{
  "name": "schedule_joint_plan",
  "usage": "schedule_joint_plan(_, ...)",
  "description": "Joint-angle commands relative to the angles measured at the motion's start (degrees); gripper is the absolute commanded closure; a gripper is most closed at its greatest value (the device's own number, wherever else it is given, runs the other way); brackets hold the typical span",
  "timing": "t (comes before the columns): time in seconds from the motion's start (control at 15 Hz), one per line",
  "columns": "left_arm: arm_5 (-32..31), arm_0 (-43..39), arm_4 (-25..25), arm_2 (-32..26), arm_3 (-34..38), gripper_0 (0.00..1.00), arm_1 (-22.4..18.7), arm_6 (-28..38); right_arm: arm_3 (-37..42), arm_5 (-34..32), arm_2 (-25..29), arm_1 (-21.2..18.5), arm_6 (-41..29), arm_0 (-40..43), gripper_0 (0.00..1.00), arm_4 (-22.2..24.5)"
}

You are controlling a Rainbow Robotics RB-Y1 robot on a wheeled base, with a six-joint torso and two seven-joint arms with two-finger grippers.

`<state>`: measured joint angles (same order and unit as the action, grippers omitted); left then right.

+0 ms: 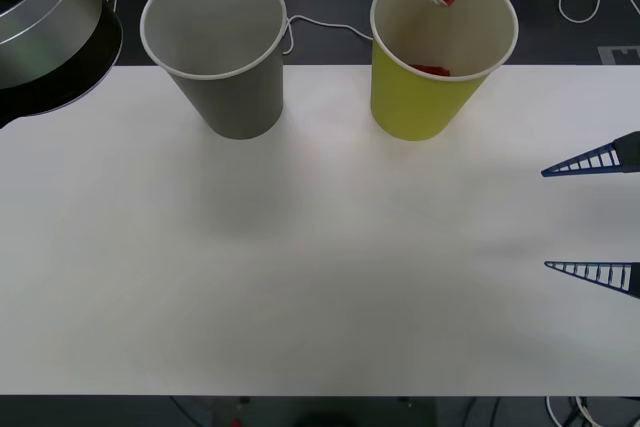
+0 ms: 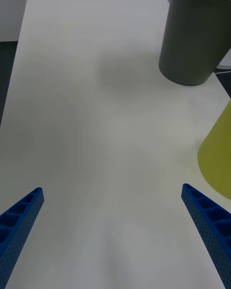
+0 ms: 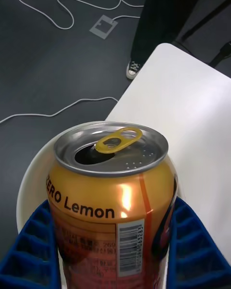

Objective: Put the can into the green bin and the plastic bottle into the gray bin

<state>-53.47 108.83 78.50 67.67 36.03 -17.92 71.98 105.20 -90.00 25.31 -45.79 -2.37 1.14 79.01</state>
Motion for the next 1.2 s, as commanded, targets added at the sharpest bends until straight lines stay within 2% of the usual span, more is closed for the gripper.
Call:
schedule_joint_plan(0.07, -0.8, 0.0, -0.1, -0.1, 0.1, 0.00, 0.0, -0.8, 0.0, 0.0, 0.0, 0.0, 0.0, 0.0, 0.00, 0.0)
schedule_joint_plan(0.4, -2.7, 0.1, -1.0, -0.1, 1.8, 0.00, -1.1, -2.1, 0.0, 0.0, 0.0, 0.0, 0.0, 0.0, 0.00, 0.0)
schedule_joint_plan(0.53, -4.4, -0.2, -2.0, -0.1, 6.6, 0.00, -5.2, -3.0, 0.0, 0.0, 0.0, 0.0, 0.0, 0.0, 0.00, 0.0)
schedule_joint_plan(0.87, -6.6, -3.5, -5.0, -0.3, 25.9, 0.00, -20.5, -3.1, 0.0, 0.0, 0.0, 0.0, 0.0, 0.0, 0.00, 0.0)
schedule_joint_plan(1.0, -8.4, -5.0, -6.3, -0.5, 31.5, 0.00, -26.6, -4.6, 0.0, 0.0, 0.0, 0.0, 0.0, 0.0, 0.00, 0.0)
schedule_joint_plan(1.2, -12.8, -11.6, -7.8, -6.8, 38.4, 0.00, -35.6, -7.1, 0.0, 0.0, 0.0, 0.0, 0.0, 0.0, 0.00, 0.0)
